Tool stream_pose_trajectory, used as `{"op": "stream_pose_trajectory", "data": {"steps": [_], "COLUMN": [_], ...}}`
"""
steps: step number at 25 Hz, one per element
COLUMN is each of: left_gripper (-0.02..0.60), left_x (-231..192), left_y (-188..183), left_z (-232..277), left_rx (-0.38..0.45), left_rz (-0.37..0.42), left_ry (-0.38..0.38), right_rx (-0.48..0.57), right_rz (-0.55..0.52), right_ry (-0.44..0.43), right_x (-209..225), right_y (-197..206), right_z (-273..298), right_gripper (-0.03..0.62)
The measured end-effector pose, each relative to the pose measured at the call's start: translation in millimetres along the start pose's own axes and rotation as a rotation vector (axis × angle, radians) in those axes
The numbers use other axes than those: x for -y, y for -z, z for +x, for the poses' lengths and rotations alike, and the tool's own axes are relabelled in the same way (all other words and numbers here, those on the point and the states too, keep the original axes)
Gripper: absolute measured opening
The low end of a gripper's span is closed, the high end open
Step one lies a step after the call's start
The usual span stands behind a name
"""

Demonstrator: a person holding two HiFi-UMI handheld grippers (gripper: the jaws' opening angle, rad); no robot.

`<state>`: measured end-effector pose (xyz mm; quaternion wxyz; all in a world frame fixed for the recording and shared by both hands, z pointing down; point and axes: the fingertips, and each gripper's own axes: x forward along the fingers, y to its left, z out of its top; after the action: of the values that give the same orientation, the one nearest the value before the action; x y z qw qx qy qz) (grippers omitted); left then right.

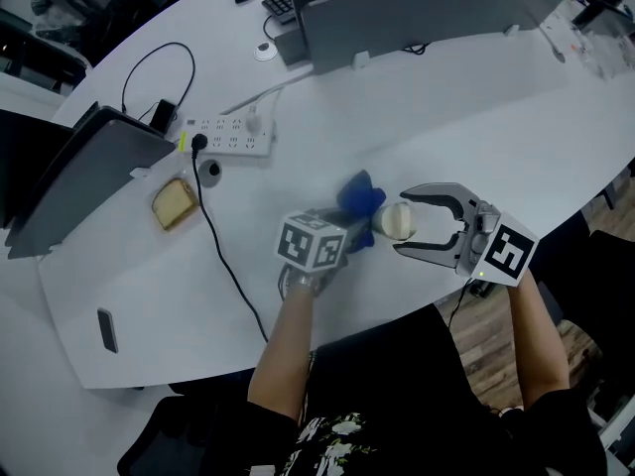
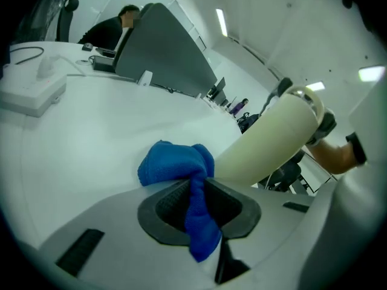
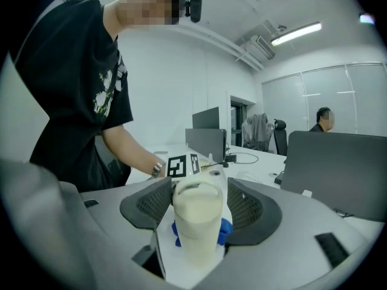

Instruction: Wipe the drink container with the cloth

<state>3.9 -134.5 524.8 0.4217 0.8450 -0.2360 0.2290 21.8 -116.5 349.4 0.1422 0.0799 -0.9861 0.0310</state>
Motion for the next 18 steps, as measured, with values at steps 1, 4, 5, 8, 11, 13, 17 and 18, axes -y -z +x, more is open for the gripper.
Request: {"op": "stream_pose_trajectory", "data": {"steps": [1, 4, 5, 8, 11, 13, 17, 18], "left_gripper": [0.066, 0.066, 0.066, 0.066, 0.066, 0.066, 0.066, 0.066], "left_x": [1, 3, 3, 4, 16, 29, 70, 81], "left_y": [-1, -6, -8, -14, -37, -55, -62, -64], "left_z": [-5, -32, -44, -85, -121, -142, -172, -179], "left_rx": [0.008, 0.052, 0.070, 0.135, 0.250, 0.333, 0.429, 0.467], "left_rz": [0.005, 0.034, 0.044, 0.091, 0.167, 0.222, 0.353, 0.365], "left_ry": [-0.008, -0.053, -0.076, -0.159, -0.218, -0.251, -0.342, -0.352], "right_rx": [0.022, 0.086, 0.102, 0.137, 0.233, 0.313, 0.262, 0.241], "right_rz": [0.011, 0.020, 0.024, 0.047, 0.065, 0.086, 0.084, 0.085], "right_ry": [0.029, 0.127, 0.158, 0.229, 0.310, 0.332, 0.376, 0.413], "right_x": [1, 4, 4, -2, -1, -2, -20, -21], "right_y": [-9, -32, -36, -42, -55, -65, -63, -61], "right_z": [-7, -30, -36, -45, -57, -64, -71, -75], "right_gripper": [0.278, 0.278, 0.278, 0.189, 0.010, 0.000, -0.001, -0.002]}}
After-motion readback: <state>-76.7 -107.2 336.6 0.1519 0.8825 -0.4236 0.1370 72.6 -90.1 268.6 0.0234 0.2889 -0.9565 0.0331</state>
